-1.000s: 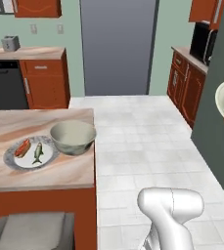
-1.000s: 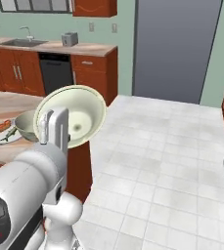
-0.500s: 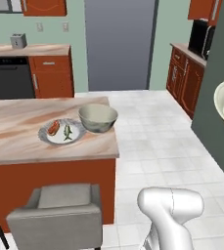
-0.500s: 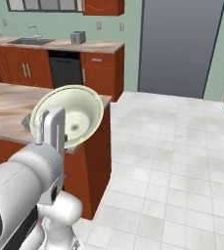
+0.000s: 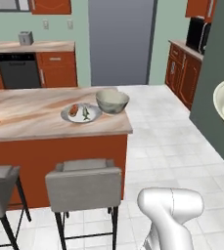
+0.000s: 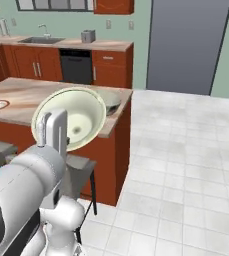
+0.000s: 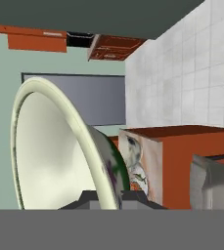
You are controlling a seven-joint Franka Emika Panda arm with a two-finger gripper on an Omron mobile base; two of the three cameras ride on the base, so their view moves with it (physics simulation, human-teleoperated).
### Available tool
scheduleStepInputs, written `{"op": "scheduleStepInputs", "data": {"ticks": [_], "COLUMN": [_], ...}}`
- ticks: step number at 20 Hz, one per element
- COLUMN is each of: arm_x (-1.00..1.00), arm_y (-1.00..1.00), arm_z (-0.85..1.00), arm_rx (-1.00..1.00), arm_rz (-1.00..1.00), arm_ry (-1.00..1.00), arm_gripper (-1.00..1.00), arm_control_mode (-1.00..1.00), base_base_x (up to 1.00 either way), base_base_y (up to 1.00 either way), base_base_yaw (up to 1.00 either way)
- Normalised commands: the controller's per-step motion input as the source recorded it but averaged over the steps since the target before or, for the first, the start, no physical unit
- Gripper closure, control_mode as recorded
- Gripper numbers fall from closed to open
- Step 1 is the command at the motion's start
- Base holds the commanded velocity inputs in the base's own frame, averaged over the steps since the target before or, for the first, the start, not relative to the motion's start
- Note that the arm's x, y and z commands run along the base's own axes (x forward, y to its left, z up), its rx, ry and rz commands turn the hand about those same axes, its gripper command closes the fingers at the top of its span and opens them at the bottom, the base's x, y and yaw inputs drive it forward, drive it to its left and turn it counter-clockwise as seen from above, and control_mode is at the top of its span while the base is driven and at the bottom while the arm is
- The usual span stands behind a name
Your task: Take the smaller bowl and place it next to the appetizer plate on the dining counter , and place the larger bowl next to the plate with cooked food.
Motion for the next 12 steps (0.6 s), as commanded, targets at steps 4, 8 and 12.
{"op": "scheduleStepInputs", "data": {"ticks": [4,8,12], "arm_x": [0.00,0.00,0.00], "arm_y": [0.00,0.00,0.00], "arm_z": [0.00,0.00,0.00], "arm_rx": [0.00,0.00,0.00], "arm_rz": [0.00,0.00,0.00], "arm_ry": [0.00,0.00,0.00], "arm_gripper": [1.00,1.00,1.00], "arm_control_mode": [1.00,1.00,1.00], "base_base_x": [-0.74,-0.13,0.00], "base_base_y": [1.00,1.00,1.00], "base_base_yaw": [0.00,-0.03,-0.07]}}
